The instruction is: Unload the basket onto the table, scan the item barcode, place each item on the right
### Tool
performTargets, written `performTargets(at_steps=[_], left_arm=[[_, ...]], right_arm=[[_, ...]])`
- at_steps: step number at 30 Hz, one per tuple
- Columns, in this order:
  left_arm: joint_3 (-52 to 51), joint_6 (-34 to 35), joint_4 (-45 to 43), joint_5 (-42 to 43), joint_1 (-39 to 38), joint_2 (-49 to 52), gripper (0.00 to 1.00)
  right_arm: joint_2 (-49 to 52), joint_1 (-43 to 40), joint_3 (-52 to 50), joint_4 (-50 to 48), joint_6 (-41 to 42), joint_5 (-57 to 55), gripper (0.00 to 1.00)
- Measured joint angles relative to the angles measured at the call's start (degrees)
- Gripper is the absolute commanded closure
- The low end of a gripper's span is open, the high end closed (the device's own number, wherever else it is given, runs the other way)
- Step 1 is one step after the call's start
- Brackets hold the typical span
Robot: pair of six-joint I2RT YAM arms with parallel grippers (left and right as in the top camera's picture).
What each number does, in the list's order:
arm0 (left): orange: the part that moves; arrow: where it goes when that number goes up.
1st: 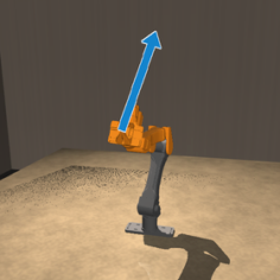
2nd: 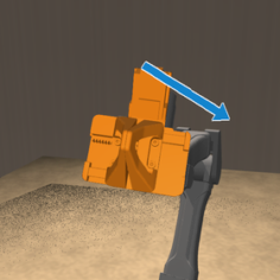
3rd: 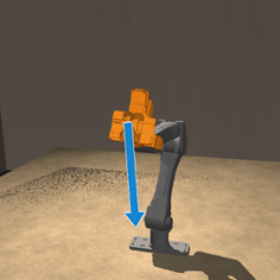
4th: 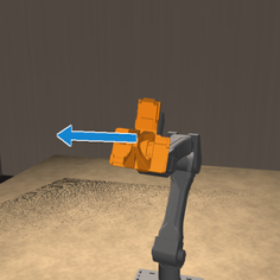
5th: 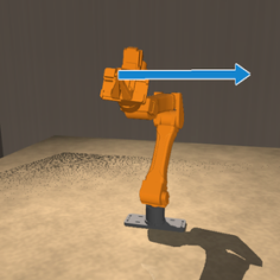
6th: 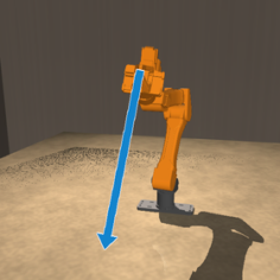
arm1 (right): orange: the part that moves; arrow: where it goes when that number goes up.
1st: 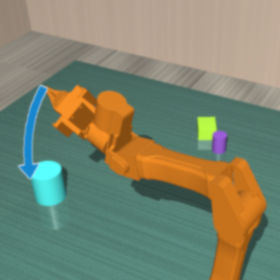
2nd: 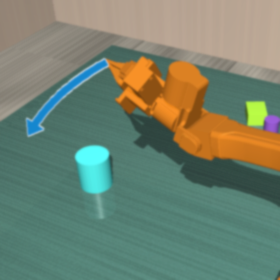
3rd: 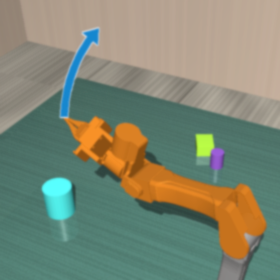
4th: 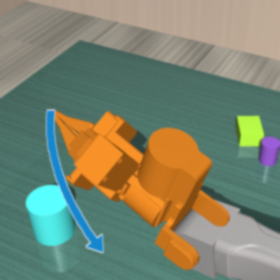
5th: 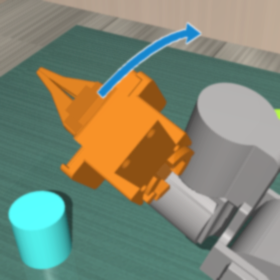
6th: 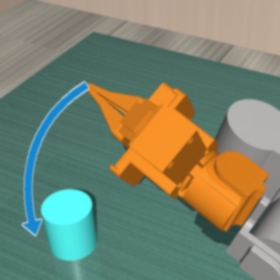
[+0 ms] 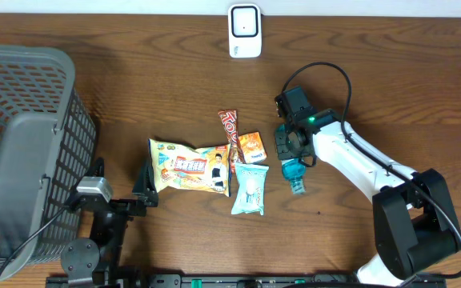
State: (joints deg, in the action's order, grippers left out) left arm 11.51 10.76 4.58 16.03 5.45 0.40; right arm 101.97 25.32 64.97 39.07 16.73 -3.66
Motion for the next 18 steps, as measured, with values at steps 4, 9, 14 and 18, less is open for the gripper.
performTargets(at_steps=[4, 9, 14, 18], left_arm=[[0.0, 0.0, -0.02, 0.0, 0.0, 0.02, 0.02], [0.0, 0.0, 0.0, -0.02, 0.0, 0.04, 0.02], [0.0, 0.0, 0.0, 0.0, 0.0, 0.04, 0.02], [0.0, 0.0, 0.02, 0.0, 0.0, 0.09, 0.02]], right_arm=[[0.0, 0.0, 0.0, -0.59, 0.7, 0.04, 0.74], [-0.02, 0.02, 0.02, -0.76, 1.44, 0.22, 0.73], [-0.02, 0.0, 0.0, -2.21, 2.36, 0.15, 0.64], [-0.02, 0.0, -1.05, -6.27, 3.61, -0.07, 0.7]])
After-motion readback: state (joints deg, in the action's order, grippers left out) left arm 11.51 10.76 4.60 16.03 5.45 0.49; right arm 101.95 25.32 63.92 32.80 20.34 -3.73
